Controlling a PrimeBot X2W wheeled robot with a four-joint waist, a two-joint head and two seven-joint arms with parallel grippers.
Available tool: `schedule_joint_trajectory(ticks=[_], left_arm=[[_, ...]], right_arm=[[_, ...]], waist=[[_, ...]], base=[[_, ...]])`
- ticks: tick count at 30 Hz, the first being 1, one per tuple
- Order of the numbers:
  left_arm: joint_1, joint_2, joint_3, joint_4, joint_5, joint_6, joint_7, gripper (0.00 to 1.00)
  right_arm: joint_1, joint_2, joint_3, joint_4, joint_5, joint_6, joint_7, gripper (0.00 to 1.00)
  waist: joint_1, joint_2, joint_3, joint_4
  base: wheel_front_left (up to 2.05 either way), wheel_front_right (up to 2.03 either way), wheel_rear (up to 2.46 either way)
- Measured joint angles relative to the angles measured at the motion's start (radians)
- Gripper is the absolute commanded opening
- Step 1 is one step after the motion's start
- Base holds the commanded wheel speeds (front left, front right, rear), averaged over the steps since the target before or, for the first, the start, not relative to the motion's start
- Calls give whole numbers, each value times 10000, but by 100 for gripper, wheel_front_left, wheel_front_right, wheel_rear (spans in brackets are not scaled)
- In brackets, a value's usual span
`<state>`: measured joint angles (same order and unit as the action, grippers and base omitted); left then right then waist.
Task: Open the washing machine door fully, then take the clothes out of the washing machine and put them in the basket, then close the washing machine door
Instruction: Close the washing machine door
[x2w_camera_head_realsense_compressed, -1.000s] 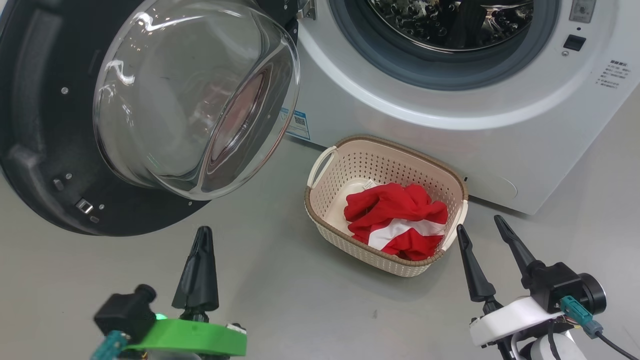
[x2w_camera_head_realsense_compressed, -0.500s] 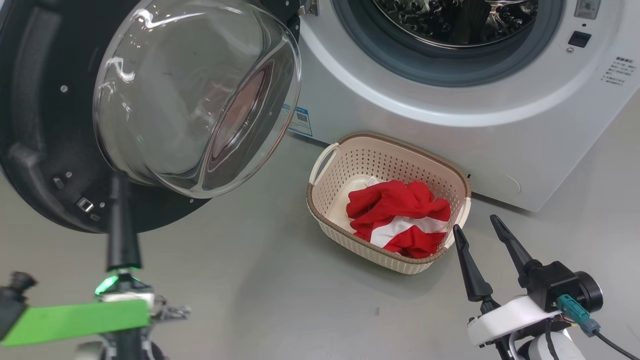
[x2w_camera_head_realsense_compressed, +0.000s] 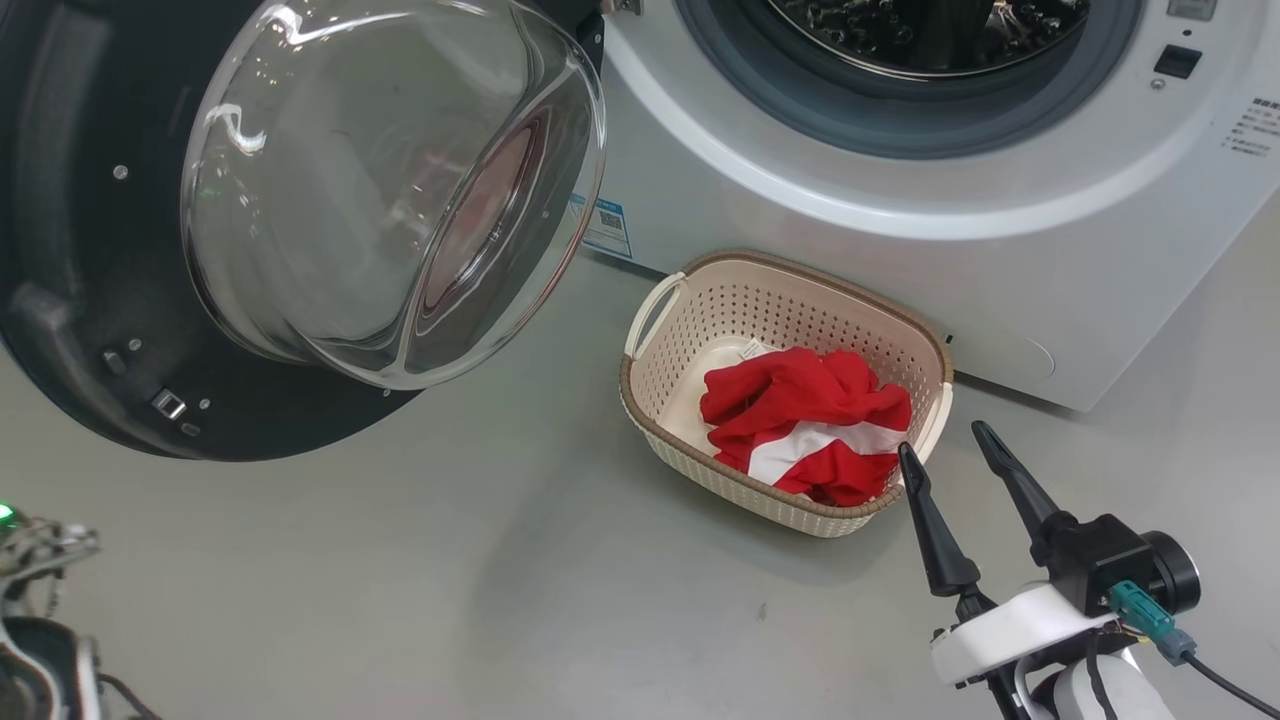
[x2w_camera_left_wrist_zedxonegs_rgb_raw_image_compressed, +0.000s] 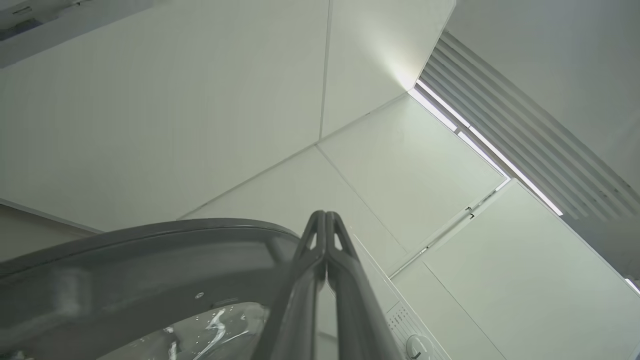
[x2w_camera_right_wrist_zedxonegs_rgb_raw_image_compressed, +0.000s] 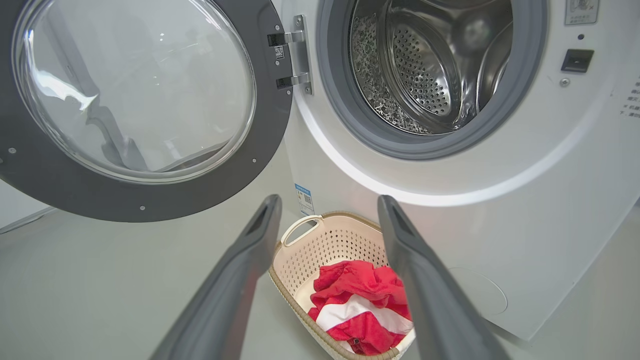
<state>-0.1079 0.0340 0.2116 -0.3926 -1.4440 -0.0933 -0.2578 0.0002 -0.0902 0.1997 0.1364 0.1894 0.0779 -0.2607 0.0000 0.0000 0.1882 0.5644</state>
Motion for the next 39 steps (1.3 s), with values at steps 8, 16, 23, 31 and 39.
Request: schedule_joint_trajectory(ticks=[8, 16, 23, 31, 39], left_arm=[[-663, 1028, 644, 1279, -196, 261, 92, 0], [-1268, 1791, 719, 3152, -903, 997, 1009, 0], [-1883, 2161, 474, 4544, -1522, 1641, 1979, 0], [-2252, 2681, 270, 5848, -1699, 1941, 2849, 0], [-2545, 2798, 56, 6824, -2004, 2004, 3473, 0]], right_arm=[[-172, -105, 2, 0, -29, 31, 0, 100], [-195, -192, 21, 19, -29, 79, 0, 100], [-253, -245, 31, 17, -29, 90, 0, 100], [-310, -291, 50, 13, -27, 92, 0, 100], [-308, -372, 38, -13, -27, 92, 0, 100]], waist=[[0, 0, 198, 1], [0, 0, 293, -43], [0, 0, 359, -78], [0, 0, 407, -99], [0, 0, 463, -106]], base=[[0, 0, 0], [0, 0, 0], [0, 0, 0], [0, 0, 0], [0, 0, 0]])
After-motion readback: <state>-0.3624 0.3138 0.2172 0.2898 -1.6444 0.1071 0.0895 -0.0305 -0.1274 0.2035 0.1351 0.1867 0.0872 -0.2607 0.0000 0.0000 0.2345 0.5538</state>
